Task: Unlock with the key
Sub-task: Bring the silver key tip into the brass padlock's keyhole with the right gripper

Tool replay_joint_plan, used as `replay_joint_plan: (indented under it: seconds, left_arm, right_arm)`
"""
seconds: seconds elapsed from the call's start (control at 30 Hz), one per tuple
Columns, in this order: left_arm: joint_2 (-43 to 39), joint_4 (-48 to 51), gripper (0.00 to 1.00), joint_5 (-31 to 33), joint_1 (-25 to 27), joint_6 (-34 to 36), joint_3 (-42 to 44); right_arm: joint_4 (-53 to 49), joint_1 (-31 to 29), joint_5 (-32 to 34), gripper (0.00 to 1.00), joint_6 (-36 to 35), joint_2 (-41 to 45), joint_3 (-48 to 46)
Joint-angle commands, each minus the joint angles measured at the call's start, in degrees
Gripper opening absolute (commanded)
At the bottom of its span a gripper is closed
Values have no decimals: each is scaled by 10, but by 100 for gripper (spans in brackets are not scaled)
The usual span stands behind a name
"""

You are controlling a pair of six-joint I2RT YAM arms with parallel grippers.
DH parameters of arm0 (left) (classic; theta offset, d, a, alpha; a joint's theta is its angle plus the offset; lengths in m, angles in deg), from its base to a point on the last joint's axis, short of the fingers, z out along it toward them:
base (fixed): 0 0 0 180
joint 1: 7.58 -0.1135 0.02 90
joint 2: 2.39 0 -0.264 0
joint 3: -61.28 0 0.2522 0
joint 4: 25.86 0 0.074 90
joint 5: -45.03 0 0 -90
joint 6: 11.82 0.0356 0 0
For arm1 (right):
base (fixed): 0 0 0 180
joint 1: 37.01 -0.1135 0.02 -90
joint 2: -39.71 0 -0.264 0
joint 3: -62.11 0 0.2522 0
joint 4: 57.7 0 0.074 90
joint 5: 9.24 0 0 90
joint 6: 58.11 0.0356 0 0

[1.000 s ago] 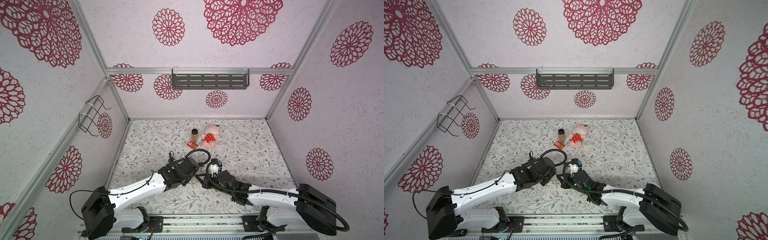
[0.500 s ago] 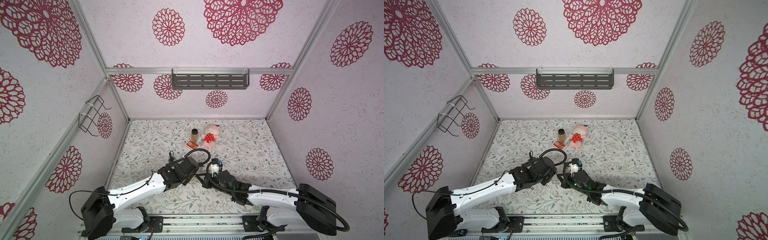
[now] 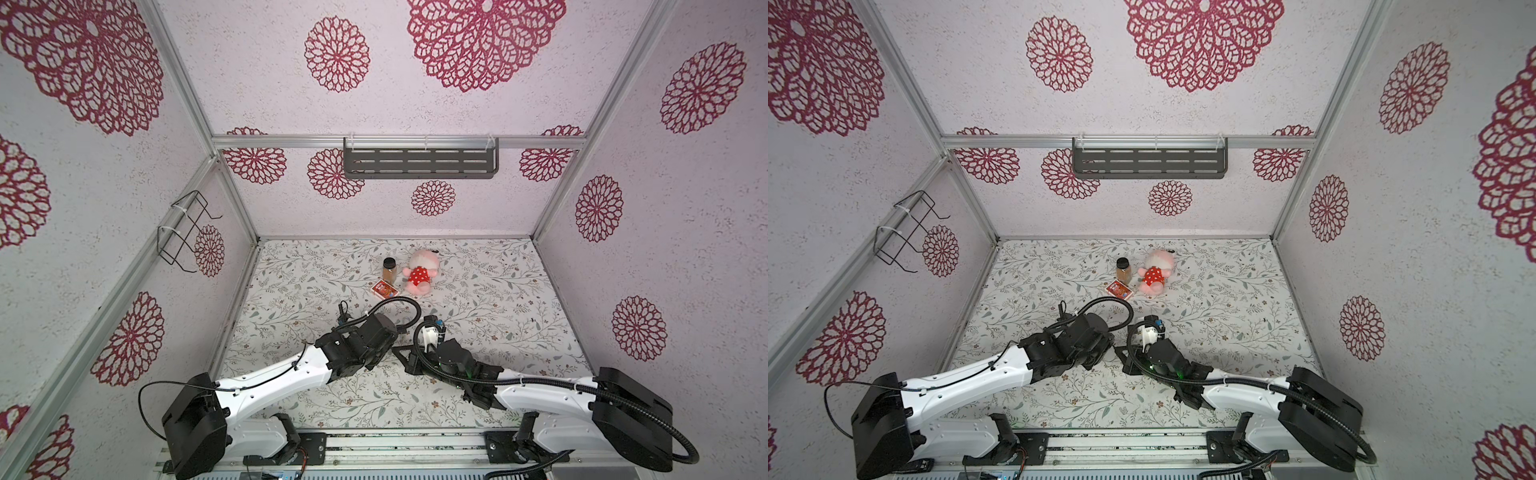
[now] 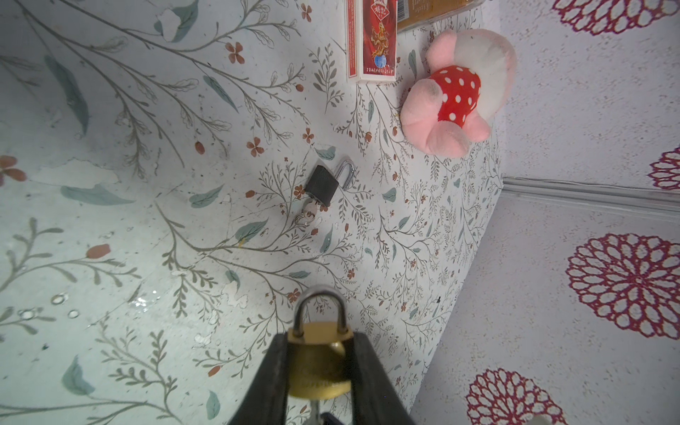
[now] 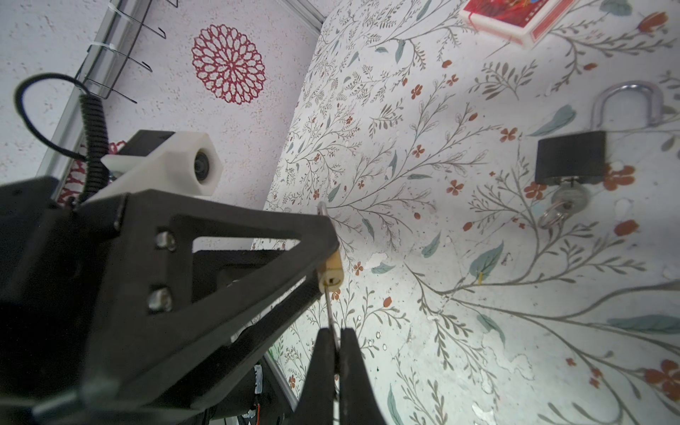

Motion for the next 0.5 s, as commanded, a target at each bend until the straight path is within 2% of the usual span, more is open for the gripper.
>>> replay_joint_plan:
  seconds: [0.0,0.47]
  left_arm:
    - [-4,3,0,-11,0,6,-6]
    - [9,-9,0,-22,1,1,-16]
  right_arm:
    - [16,10,10,0,3,20,14]
    - [-14,-3,24,0,-36,7,50]
